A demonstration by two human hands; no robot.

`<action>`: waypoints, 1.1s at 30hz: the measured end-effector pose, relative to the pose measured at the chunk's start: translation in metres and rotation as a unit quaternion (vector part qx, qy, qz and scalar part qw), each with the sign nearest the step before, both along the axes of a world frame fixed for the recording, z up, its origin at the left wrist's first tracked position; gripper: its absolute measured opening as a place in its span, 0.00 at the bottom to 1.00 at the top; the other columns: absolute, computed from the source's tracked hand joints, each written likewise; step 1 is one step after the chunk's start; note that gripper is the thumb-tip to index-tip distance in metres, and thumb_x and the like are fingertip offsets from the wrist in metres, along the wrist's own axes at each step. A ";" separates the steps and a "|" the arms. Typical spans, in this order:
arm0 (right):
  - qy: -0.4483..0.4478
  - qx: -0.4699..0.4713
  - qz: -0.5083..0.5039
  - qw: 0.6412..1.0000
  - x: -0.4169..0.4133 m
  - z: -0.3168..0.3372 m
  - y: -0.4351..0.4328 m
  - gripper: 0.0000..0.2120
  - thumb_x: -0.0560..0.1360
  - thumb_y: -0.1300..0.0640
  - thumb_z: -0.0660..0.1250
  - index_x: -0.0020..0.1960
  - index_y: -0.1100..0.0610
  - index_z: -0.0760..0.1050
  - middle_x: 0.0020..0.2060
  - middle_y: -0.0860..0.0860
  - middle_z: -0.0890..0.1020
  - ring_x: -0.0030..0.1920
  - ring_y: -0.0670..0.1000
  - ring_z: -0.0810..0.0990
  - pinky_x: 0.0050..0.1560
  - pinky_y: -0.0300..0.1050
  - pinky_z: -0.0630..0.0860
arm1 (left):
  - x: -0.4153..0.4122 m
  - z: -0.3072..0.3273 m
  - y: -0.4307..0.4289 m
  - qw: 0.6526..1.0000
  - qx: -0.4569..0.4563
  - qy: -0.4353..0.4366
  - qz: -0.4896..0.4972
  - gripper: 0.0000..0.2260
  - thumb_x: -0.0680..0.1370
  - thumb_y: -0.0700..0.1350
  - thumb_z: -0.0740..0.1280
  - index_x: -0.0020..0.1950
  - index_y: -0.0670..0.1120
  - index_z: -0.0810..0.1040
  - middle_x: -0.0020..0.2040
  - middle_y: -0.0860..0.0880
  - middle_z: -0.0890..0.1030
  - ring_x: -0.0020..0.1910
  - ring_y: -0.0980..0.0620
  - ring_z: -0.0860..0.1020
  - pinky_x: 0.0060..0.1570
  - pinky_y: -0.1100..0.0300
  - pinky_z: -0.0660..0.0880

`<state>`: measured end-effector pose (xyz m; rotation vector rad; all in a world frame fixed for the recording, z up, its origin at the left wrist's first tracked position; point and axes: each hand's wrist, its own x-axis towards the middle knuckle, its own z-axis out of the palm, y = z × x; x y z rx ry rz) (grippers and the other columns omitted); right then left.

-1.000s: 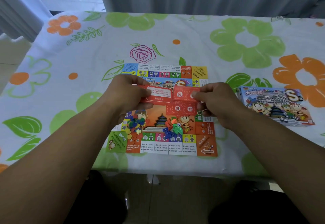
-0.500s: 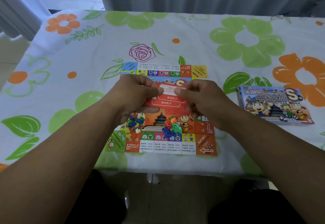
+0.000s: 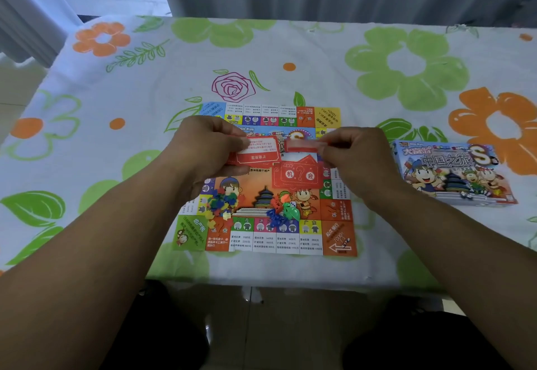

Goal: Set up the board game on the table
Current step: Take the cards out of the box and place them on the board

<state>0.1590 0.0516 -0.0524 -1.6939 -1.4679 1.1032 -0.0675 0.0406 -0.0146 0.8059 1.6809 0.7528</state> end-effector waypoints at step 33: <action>-0.133 0.083 0.072 0.985 0.003 -0.009 -0.003 0.07 0.73 0.66 0.71 0.43 0.54 0.82 0.39 0.48 0.84 0.42 0.49 0.83 0.46 0.52 0.82 | 0.001 0.003 0.004 1.000 -0.005 -0.009 0.024 0.07 0.79 0.31 0.65 0.51 0.40 0.80 0.50 0.40 0.84 0.42 0.44 0.86 0.38 0.55 0.84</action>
